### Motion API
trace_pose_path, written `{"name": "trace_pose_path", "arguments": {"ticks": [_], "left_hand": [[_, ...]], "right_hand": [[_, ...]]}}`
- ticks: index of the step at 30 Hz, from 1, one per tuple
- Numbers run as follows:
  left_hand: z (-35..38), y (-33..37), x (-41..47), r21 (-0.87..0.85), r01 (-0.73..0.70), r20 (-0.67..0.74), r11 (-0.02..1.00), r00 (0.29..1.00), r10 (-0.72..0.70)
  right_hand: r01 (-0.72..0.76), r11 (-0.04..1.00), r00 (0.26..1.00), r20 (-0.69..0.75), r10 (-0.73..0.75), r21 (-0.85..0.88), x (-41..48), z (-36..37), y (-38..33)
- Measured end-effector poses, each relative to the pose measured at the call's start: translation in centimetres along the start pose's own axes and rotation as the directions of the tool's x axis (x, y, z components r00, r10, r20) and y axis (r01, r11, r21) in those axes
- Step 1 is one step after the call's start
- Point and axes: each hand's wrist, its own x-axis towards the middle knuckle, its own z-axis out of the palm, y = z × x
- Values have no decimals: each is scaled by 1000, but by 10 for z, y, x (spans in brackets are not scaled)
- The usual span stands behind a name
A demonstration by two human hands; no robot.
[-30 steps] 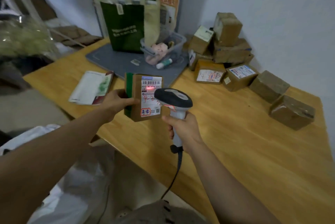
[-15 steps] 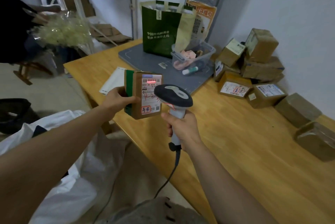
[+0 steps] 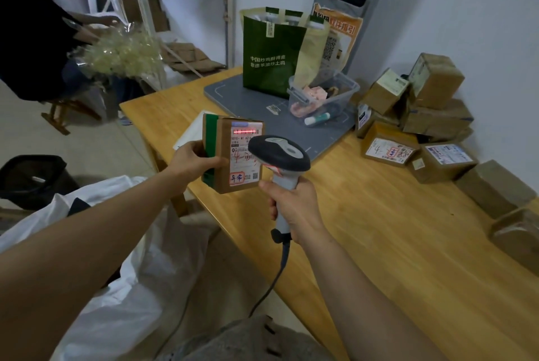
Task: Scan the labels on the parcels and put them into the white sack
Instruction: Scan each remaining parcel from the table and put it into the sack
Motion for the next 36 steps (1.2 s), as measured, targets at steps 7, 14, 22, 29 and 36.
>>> {"name": "trace_pose_path", "arguments": {"ticks": [7,14,22,29,36], "left_hand": [[-12,-6,1,-27,8,-68,1000,998,-10],[-93,-72,-9,-223,124,-496,967,839,-222],[-191,-171,-64,-235,367,-757,900,512,-406],[-218,-235,-56,-296,488,-603,821,572,-557],[-194,-260,-18,-78,712,-522,698,567,-637]], "right_hand": [[-7,1000,1000,27,6,25,8,9,2],[-92,996,984,155,89,12,22,49,16],[-231,966,921,293,256,-118,33,129,46],[-288,929,873,334,354,-232,44,184,64],[-324,901,877,266,400,-288,60,203,75]]}}
